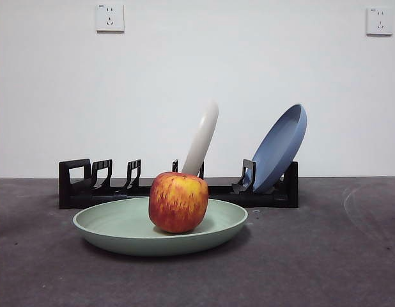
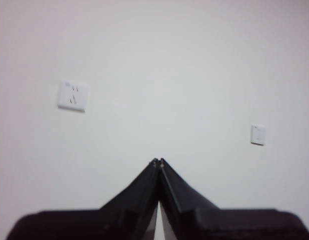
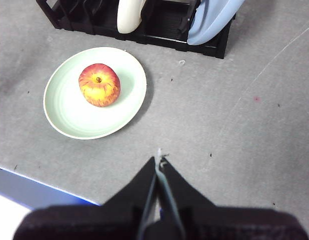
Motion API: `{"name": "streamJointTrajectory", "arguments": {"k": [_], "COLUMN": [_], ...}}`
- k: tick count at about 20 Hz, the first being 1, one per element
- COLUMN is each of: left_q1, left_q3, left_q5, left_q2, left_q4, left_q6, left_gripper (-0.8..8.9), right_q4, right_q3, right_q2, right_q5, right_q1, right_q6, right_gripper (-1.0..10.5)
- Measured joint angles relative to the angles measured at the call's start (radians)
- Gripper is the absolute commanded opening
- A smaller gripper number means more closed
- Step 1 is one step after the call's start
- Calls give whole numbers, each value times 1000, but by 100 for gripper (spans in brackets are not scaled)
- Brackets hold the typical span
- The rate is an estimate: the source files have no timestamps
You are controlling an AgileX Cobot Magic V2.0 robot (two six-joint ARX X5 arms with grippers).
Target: Take the green plate from the plate rack,put the plate on the table,take the apple from the table,put the apple in the plate
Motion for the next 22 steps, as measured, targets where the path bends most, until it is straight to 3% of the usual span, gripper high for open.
{"name": "streamJointTrajectory", "arguments": {"k": [6, 12, 17, 22], "left_q1": [48, 49, 50, 50], "left_q3": [-163, -169, -169, -169], "left_q5": [-79, -156, -180, -142], "left_q2": [-49, -80, -80, -80], "left_q4": [-47, -294, -651, -650], "left_q6": [21, 29, 41, 70], "left_gripper": [-3, -3, -3, -3], "right_q4": [0, 0, 0, 0], "right_q3": [0, 0, 0, 0], "right_q2": [0, 0, 0, 0], "right_q5": [0, 1, 15, 15], "right_q1": [0, 0, 0, 0], "right_q6": [0, 0, 0, 0], "right_gripper": [-16, -16, -16, -16]}}
